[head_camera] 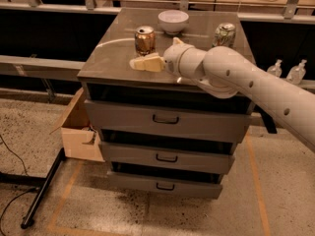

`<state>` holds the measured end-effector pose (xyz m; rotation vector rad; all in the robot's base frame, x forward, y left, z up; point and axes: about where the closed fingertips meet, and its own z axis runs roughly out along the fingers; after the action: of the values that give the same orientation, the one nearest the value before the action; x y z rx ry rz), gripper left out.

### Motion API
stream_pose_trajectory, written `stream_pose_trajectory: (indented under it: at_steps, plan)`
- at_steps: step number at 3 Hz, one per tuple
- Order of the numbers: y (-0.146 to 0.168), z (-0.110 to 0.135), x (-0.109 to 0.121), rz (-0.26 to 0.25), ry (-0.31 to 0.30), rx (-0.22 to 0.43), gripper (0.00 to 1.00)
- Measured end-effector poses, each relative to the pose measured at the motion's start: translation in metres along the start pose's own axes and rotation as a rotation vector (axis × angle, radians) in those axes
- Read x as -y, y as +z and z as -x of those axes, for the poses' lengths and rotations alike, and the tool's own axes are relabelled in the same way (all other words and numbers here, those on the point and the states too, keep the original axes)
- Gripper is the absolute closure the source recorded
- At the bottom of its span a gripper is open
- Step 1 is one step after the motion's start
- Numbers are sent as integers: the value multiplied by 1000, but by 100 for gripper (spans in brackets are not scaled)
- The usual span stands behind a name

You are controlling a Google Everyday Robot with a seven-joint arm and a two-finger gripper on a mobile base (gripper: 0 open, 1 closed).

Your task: Place orange can into white bowl

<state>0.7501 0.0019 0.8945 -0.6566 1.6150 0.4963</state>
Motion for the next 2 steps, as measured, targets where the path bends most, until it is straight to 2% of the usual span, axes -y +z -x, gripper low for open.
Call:
stream_pose_trajectory:
  at_steps: [1,2]
  plan:
    - [20,11,-2,-11,-9,6,0]
    - [41,9,0,-4,-6,-8,0]
